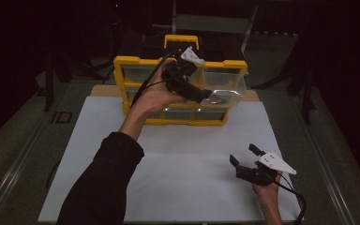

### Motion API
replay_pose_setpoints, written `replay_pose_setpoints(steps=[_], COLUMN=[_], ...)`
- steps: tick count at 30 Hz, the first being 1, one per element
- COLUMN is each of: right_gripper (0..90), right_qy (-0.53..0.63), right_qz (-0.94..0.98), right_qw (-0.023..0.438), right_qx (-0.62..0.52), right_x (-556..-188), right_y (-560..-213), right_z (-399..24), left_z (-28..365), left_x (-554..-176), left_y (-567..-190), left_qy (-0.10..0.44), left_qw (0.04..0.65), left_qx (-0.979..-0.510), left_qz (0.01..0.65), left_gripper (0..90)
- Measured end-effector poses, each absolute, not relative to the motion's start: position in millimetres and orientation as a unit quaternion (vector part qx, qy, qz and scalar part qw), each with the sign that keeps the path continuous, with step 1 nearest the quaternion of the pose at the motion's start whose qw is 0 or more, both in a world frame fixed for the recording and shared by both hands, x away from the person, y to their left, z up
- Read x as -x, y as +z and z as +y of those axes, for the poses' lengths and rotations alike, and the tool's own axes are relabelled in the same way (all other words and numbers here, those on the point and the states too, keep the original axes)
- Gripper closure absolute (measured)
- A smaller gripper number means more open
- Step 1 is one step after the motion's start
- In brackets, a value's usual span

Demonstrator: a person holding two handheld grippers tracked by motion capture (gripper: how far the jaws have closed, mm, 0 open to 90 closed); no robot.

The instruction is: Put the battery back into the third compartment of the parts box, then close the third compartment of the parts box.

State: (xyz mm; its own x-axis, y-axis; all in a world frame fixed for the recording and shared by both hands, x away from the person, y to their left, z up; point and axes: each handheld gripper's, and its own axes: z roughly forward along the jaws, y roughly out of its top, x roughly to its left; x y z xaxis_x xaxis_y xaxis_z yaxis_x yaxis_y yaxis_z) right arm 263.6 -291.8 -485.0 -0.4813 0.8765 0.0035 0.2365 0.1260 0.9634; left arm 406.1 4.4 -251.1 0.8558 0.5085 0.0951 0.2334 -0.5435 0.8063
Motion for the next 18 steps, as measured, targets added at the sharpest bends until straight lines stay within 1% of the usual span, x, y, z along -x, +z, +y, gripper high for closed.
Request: replay_pose_setpoints(steps=[10,18], right_gripper=[11.3,11.2], right_qy=[0.520,0.522], right_qz=[0.685,0.684], right_qw=[0.307,0.308], right_qx=[-0.407,-0.407], right_x=[-263.4,-263.1], right_y=[-485.4,-485.1], right_z=[-291.8,-292.1], left_z=[20.5,22.8], left_x=[-404.5,-400.5], left_y=[-261.5,-269.2], left_qy=[0.151,0.141], left_qw=[0.427,0.427], left_qx=[-0.865,-0.869], left_qz=[0.216,0.207], left_gripper=[11.1,12.6])
